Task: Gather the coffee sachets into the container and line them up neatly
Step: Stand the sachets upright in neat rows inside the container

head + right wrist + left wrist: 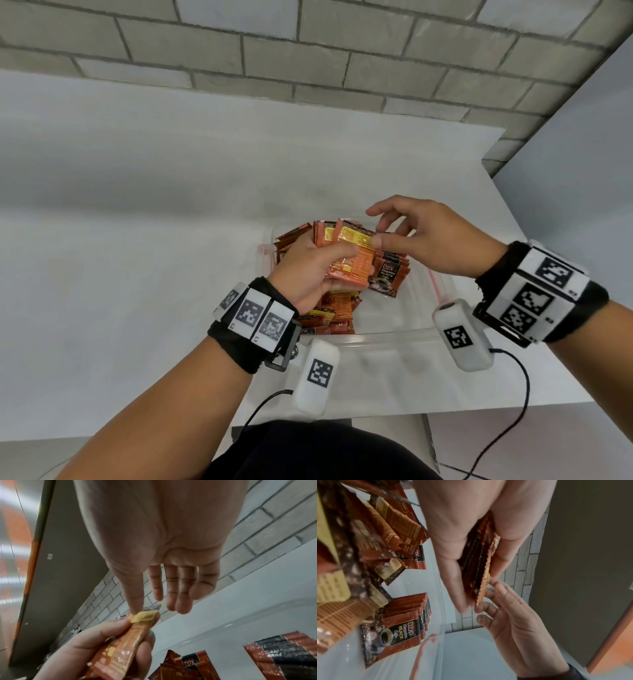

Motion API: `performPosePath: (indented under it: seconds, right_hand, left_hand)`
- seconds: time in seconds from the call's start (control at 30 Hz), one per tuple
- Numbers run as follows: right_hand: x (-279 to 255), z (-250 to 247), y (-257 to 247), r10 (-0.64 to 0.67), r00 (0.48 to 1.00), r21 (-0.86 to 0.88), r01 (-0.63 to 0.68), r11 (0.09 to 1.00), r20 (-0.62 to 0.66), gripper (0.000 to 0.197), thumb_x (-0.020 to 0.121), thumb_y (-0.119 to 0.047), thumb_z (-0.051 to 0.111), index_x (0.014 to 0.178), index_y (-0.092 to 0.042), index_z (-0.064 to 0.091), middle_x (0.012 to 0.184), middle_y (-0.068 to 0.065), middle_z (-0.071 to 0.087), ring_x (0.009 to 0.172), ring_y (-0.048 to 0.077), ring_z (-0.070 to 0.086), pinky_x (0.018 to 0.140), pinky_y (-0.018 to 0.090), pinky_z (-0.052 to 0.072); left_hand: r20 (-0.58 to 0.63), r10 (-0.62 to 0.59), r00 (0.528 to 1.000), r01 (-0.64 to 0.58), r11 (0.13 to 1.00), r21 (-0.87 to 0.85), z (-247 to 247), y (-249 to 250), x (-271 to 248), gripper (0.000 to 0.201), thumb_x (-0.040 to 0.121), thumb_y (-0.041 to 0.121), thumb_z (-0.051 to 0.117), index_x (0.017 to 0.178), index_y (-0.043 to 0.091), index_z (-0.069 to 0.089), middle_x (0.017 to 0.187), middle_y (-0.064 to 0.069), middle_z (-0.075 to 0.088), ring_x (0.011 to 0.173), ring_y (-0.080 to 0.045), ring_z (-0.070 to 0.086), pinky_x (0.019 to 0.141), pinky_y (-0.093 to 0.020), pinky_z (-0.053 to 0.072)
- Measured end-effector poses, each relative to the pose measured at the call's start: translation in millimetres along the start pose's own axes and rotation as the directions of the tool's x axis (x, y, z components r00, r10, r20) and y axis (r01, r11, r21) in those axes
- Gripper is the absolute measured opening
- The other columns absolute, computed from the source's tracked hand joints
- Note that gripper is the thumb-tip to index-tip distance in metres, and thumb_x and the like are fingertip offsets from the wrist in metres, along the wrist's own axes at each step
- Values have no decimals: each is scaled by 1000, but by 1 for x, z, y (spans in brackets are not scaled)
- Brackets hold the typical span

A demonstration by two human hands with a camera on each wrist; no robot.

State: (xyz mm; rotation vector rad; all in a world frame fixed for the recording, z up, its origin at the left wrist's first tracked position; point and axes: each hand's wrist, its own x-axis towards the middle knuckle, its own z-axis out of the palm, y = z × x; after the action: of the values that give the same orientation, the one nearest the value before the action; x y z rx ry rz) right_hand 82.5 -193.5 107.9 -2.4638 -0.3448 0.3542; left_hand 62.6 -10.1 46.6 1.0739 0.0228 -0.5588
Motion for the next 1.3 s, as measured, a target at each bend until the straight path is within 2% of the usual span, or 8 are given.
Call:
performPosePath:
  seconds: [0.17,0.27,0.47,0.57,0.67,0.83,1.03,1.3]
  right_hand:
    - [-7,7,1,-5,999,123,11,992,-46,41,79,-25,73,114,-35,54,91,-4,62,79,20,64,74,29,51]
    - [-11,5,2,-16,995,181,33,983,-94,26,78,-20,75,97,-30,60,83,0,64,74,22,62,71,33,52]
    - [-24,4,1,-206,908,6,224,975,-364,19,77,-11,77,75,-20,60,73,-6,58,65,4,52,61,9,39]
    - [-29,20,6,-313,920,-123,291,949,-235,14,74,-14,79,80,-17,67,80,-8,54,68,4,51,64,12,39]
    - [-33,22,9,-299,943,-134,280,950,-145,19,75,-31,78,88,-19,72,83,-5,56,73,2,51,67,17,40]
    - [-25,7,1,-202,925,-144,163,976,-323,25,83,-29,70,107,-22,67,92,-7,55,73,6,51,63,7,36]
    - [-16,10,-2,-130,976,-158,102,982,-176,42,85,-26,68,125,-27,55,108,-9,57,86,13,57,64,7,37]
    - [-12,-3,1,1,1000,-158,-1,987,5,14,85,-19,69,98,-23,65,82,-11,64,74,1,57,62,7,40]
  left_hand:
    - [30,2,1000,-3,1000,30,5,0,0,16,88,7,60,98,18,66,89,-5,73,85,-22,69,77,-47,56]
    - [15,-7,1000,6,1000,16,5,1,0,26,78,26,64,101,16,65,93,-9,72,83,-22,70,72,-41,59]
    - [-89,2,996,-13,993,-121,6,3,3,39,72,42,64,98,13,60,78,-7,63,70,-19,65,70,-39,58]
    - [-89,36,995,-53,979,-196,9,4,4,9,85,11,60,94,8,60,86,-11,65,75,-22,69,66,-38,59]
    - [-116,84,990,-101,983,-155,7,2,4,24,88,-8,50,103,8,61,89,-8,71,80,-21,71,62,-36,58]
    - [-92,93,991,-102,990,-102,8,2,1,30,88,-11,50,108,9,60,93,-9,70,78,-19,71,61,-34,58]
    - [-36,103,994,-104,994,-15,9,3,0,30,87,-10,52,99,15,64,89,-5,72,82,-21,70,71,-38,58]
    - [-149,101,984,-101,995,10,-1,10,-1,14,87,12,61,101,14,61,85,-4,68,76,-18,67,76,-35,54]
